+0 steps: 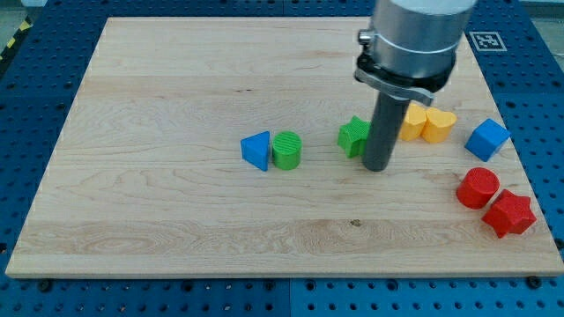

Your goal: Place the green star at the center

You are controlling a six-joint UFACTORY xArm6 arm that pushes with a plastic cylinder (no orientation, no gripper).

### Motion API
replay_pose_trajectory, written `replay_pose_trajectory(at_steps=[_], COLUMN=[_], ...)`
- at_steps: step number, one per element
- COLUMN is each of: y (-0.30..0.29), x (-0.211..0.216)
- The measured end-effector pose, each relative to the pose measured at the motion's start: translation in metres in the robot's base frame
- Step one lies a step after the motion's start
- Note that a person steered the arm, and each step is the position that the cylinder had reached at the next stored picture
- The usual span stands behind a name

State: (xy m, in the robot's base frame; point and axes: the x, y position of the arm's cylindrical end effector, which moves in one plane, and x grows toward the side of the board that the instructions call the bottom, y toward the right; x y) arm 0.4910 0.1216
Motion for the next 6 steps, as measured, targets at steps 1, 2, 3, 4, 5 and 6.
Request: replay_pose_trajectory(at_steps=[1,2,3,4,5,6], y=[0.023,0.017,-0.031,-0.097,-0.099,-0.053], x=[-0.003,-0.022,-0.060,-0.085,-0.097,-0.094])
